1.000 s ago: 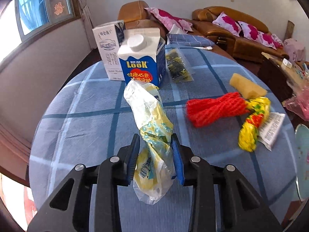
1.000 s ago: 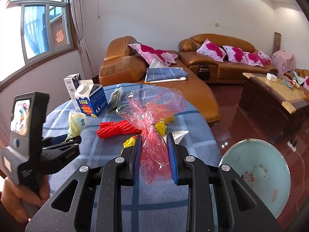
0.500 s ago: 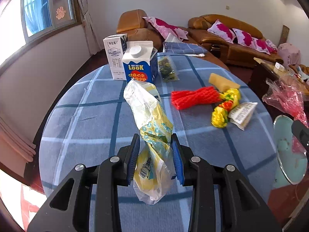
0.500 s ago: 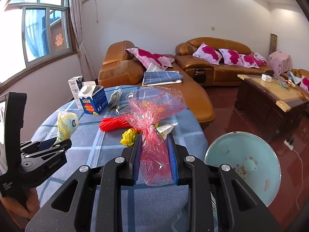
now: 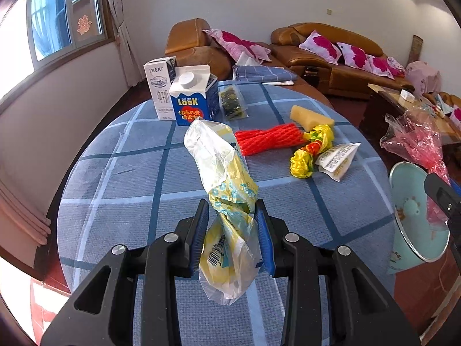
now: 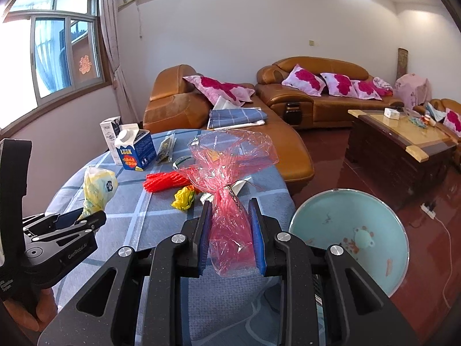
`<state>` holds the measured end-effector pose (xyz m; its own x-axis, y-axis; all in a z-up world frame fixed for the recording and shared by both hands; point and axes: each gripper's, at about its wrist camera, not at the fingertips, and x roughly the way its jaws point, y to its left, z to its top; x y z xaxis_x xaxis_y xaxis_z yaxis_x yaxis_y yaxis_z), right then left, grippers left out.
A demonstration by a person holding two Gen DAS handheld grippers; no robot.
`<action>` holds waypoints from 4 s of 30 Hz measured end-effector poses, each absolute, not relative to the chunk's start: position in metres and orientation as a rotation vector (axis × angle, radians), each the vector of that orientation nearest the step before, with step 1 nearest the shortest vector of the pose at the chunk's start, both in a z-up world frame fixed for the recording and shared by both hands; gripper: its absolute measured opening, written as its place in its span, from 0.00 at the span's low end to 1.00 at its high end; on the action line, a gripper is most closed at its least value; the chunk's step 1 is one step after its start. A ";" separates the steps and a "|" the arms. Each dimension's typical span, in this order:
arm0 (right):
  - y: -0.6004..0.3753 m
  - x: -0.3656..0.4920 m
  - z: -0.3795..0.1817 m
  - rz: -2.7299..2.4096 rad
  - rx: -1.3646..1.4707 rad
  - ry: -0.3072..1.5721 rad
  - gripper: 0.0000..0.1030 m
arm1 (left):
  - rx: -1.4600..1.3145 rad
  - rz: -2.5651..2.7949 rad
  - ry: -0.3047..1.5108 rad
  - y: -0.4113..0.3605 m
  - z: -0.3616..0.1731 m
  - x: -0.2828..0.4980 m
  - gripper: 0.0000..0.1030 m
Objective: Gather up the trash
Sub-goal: 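Carry the white-yellow bag and pink bag toward the blue bucket, then lower the white-yellow bag into the bucket and open the left tool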
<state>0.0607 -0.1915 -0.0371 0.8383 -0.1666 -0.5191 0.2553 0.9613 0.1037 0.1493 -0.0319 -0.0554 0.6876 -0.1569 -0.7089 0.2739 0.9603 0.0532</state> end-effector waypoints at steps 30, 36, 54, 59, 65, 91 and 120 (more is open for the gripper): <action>-0.217 0.033 -0.041 -0.286 0.210 0.515 0.26 | 0.187 -0.290 0.739 -0.058 -0.043 0.128 0.32; -0.226 0.026 -0.043 -0.312 0.221 0.512 0.26 | 0.203 -0.309 0.731 -0.069 -0.041 0.121 0.32; -0.273 -0.003 -0.054 -0.424 0.267 0.507 0.26 | 0.203 -0.405 0.684 -0.102 -0.030 0.100 0.32; -0.288 -0.010 -0.057 -0.460 0.289 0.505 0.26 | 0.219 -0.420 0.683 -0.111 -0.029 0.096 0.32; -0.304 -0.017 -0.063 -0.490 0.309 0.507 0.26 | 0.248 -0.451 0.676 -0.131 -0.028 0.090 0.32; -0.346 -0.020 -0.084 -0.601 0.349 0.538 0.26 | 0.316 -0.612 0.676 -0.222 -0.040 0.079 0.32; -0.363 -0.008 -0.099 -0.653 0.397 0.571 0.26 | 0.373 -0.682 0.723 -0.269 -0.063 0.079 0.32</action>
